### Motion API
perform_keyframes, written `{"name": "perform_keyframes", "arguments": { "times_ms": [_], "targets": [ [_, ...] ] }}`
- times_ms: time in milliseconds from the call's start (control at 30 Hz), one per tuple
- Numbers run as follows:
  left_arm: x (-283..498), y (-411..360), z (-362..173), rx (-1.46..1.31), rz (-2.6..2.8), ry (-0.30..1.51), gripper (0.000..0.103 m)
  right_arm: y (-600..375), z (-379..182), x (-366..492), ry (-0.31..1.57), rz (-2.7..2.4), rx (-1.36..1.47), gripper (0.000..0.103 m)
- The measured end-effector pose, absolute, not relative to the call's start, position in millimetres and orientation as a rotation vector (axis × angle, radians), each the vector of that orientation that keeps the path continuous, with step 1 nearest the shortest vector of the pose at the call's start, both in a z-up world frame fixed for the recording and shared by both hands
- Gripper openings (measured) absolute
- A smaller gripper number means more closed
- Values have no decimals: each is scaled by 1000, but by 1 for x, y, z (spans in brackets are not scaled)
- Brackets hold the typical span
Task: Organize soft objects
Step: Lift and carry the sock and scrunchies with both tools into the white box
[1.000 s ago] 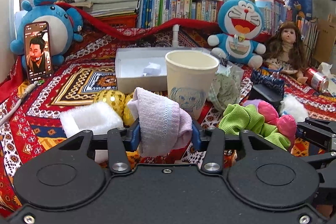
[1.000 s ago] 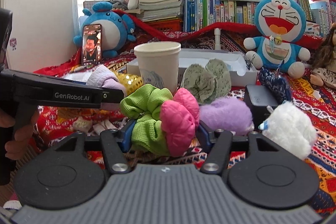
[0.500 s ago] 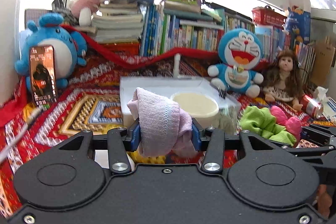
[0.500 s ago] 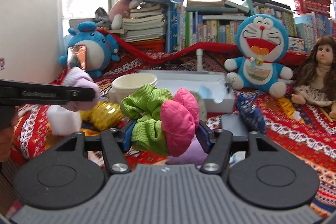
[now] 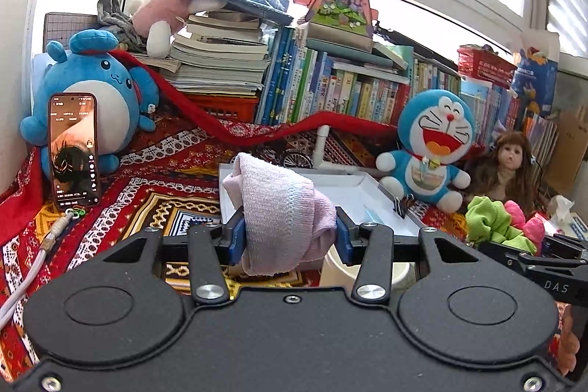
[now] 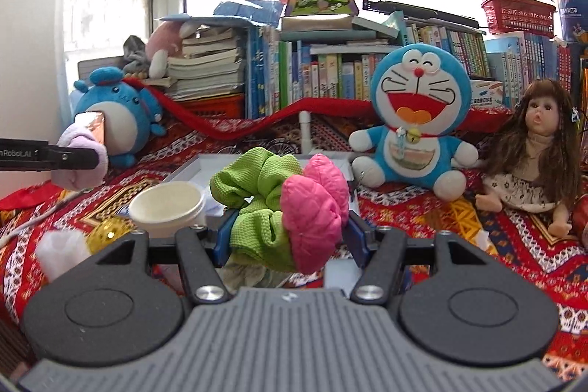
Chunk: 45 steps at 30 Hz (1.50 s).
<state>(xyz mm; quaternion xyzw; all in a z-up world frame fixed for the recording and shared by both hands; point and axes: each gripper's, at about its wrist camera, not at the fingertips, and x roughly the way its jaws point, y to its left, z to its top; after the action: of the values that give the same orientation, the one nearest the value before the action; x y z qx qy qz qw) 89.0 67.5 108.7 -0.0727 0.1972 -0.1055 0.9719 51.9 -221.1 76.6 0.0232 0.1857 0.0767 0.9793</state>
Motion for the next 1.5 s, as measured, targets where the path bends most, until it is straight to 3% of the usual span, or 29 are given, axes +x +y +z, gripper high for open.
{"name": "perform_keyframes", "arguments": {
  "times_ms": [833, 1067, 1500],
  "targets": [
    [227, 61, 114, -234, -260, 573, 44, -234, 107, 166, 469, 192, 117, 64],
    [263, 41, 111, -197, -305, 549, 45, -232, 95, 213, 561, 201, 152, 64],
    [333, 33, 66, -226, -275, 772, 45, -223, 57, 279, 713, 169, 190, 64]
  ]
}}
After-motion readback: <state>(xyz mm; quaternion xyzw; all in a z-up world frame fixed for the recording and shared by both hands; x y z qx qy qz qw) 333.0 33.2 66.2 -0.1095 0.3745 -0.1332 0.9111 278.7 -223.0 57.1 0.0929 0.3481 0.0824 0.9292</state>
